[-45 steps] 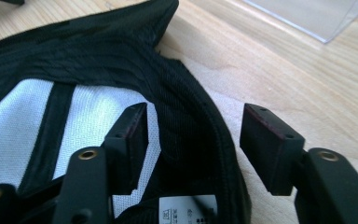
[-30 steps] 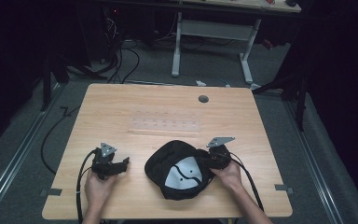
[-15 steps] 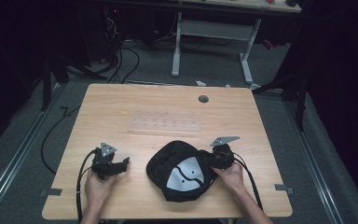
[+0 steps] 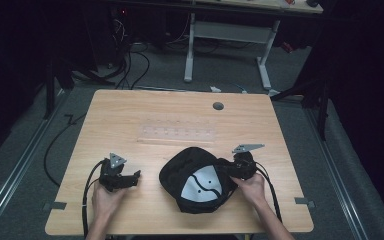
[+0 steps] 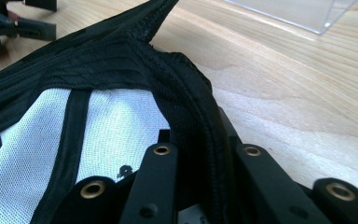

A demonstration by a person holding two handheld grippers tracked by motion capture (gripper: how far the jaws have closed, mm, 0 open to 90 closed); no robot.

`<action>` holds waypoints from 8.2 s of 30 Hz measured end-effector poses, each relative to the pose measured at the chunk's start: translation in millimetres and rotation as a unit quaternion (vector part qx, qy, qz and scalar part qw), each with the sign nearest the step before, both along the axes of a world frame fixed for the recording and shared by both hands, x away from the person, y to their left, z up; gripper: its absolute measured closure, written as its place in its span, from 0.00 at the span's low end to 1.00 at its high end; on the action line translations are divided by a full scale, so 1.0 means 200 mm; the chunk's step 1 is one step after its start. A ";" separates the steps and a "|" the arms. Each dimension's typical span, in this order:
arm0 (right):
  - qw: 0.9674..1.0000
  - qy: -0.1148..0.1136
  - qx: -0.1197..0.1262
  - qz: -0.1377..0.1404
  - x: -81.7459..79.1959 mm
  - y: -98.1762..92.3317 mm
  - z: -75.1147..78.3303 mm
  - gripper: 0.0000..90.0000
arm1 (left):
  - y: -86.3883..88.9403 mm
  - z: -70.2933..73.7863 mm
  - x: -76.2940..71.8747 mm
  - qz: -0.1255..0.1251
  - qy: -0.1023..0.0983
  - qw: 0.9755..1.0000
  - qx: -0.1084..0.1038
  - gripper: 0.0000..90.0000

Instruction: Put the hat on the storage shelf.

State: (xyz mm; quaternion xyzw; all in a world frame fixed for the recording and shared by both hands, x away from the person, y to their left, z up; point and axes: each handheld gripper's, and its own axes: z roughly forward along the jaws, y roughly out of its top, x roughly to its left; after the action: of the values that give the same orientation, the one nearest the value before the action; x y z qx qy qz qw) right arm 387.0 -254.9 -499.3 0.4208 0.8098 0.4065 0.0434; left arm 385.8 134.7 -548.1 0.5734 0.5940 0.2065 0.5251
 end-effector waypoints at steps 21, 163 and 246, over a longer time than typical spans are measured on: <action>0.999 0.008 0.017 -0.044 -0.02 -0.09 0.07 0.93 | -0.20 0.13 -0.18 -0.102 -0.034 0.994 -0.001 0.19; 0.978 -0.102 -0.069 -0.166 -0.07 -0.17 -0.01 0.44 | -0.18 0.58 -0.23 -0.157 -0.111 0.980 -0.046 0.96; 0.968 -0.104 -0.146 -0.174 -0.11 -0.15 -0.16 0.43 | -0.08 0.59 0.36 0.034 -0.125 0.987 -0.098 0.96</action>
State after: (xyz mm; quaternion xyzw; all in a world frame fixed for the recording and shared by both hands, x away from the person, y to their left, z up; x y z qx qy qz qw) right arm 365.8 -284.5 -530.7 0.4998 0.7658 0.3112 0.2587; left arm 457.9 117.9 -430.8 0.4682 0.5605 0.2351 0.6413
